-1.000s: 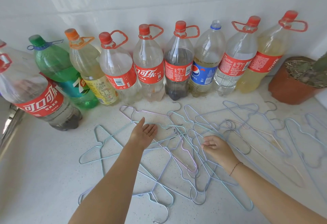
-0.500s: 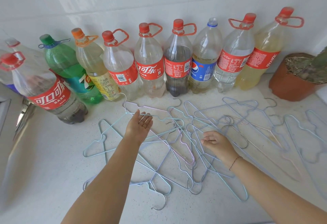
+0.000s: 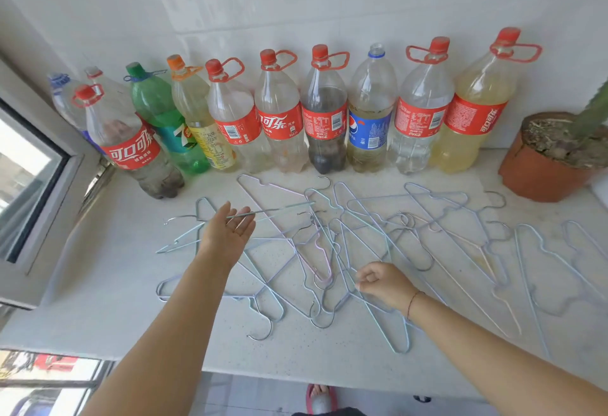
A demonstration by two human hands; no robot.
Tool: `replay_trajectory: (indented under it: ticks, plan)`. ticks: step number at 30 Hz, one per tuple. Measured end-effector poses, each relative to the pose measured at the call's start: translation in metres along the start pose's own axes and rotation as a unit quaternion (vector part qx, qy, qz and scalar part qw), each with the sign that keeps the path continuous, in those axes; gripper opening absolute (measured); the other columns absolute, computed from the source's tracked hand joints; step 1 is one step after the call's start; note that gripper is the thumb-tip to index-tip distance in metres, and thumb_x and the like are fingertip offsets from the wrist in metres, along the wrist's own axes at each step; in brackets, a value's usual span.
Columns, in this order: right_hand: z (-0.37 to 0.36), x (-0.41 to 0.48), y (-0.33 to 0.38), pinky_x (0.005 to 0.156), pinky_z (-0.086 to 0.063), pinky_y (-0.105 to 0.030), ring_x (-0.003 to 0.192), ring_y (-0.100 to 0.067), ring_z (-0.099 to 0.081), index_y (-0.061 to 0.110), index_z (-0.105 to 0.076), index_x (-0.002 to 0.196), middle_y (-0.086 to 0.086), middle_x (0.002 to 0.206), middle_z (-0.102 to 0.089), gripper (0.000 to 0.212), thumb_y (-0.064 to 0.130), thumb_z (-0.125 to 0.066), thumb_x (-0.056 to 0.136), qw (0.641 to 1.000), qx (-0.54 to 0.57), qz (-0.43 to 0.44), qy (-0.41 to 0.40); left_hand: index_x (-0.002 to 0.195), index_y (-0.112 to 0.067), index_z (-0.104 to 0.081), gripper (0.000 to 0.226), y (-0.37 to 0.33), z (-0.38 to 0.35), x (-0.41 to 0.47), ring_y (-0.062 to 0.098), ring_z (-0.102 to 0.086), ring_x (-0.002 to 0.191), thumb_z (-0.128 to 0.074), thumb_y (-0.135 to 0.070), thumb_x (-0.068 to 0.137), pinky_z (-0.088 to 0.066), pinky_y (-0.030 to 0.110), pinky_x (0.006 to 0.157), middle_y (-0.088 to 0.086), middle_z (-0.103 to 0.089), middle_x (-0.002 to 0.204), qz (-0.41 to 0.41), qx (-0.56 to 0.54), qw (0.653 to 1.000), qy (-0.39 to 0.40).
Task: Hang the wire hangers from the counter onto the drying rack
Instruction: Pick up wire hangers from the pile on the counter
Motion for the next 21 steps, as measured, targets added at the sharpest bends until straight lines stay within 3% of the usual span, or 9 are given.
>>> replay_trajectory:
  ticks: [3, 7, 10, 15, 17, 21]
  plan:
    - [-0.004, -0.008, -0.008, 0.064, -0.041, -0.012, 0.077, -0.013, -0.055, 0.015, -0.061, 0.091, 0.005, 0.079, -0.057, 0.021, 0.009, -0.071, 0.073, 0.998, -0.051, 0.018, 0.040, 0.088, -0.012, -0.042, 0.016, 0.003, 0.010, -0.027, 0.026, -0.061, 0.089, -0.048, -0.024, 0.095, -0.044, 0.038, 0.097, 0.014, -0.061, 0.097, -0.025, -0.027, 0.999, -0.021]
    - [-0.007, -0.014, -0.014, 0.067, -0.041, -0.020, 0.074, -0.014, -0.052, 0.028, -0.052, 0.076, 0.010, 0.074, -0.053, 0.027, 0.010, -0.071, 0.069, 0.986, -0.151, 0.069, 0.033, 0.093, -0.012, -0.044, 0.015, 0.012, 0.018, -0.062, 0.026, -0.062, 0.092, -0.050, -0.026, 0.094, -0.048, 0.037, 0.090, 0.014, -0.062, 0.100, -0.056, -0.058, 0.996, -0.028]
    - [-0.008, -0.019, -0.015, 0.074, -0.044, -0.023, 0.076, -0.012, -0.052, 0.028, -0.051, 0.079, 0.017, 0.070, -0.048, 0.025, 0.010, -0.067, 0.073, 0.976, -0.195, 0.092, 0.029, 0.100, -0.011, -0.048, 0.021, 0.023, 0.019, -0.088, 0.025, -0.062, 0.095, -0.050, -0.031, 0.095, -0.050, 0.036, 0.082, 0.012, -0.063, 0.102, -0.069, -0.075, 0.994, -0.034]
    - [-0.002, -0.021, -0.021, 0.079, -0.047, -0.024, 0.084, -0.017, -0.060, 0.017, -0.066, 0.094, 0.001, 0.086, -0.063, 0.020, 0.012, -0.069, 0.074, 0.980, -0.168, 0.091, 0.049, 0.116, -0.008, -0.043, 0.029, 0.037, 0.017, -0.126, 0.025, -0.062, 0.094, -0.048, -0.029, 0.096, -0.048, 0.036, 0.090, 0.011, -0.062, 0.101, -0.083, -0.083, 0.993, -0.033]
    - [0.001, -0.024, -0.025, 0.074, -0.046, -0.021, 0.083, -0.017, -0.061, 0.011, -0.068, 0.096, -0.003, 0.087, -0.066, 0.023, 0.013, -0.071, 0.074, 0.982, -0.156, 0.087, 0.064, 0.118, -0.007, -0.042, 0.031, 0.040, 0.017, -0.139, 0.023, -0.062, 0.093, -0.046, -0.028, 0.096, -0.047, 0.035, 0.091, 0.010, -0.062, 0.099, -0.085, -0.085, 0.992, -0.030]
    - [0.006, -0.033, -0.031, 0.065, -0.040, -0.015, 0.076, -0.013, -0.055, 0.007, -0.068, 0.100, -0.001, 0.080, -0.060, 0.027, 0.012, -0.074, 0.074, 0.984, -0.123, 0.081, 0.098, 0.112, -0.006, -0.043, 0.027, 0.045, 0.023, -0.160, 0.018, -0.064, 0.072, -0.046, -0.027, 0.096, -0.053, 0.026, 0.070, 0.009, -0.067, 0.083, -0.083, -0.098, 0.992, -0.021]
Point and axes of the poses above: each hand's wrist, its own x-axis towards the middle knuckle, its own z-axis out of the back of the hand, y = z × x, the point moved 3 cm from there along x, towards the middle knuckle
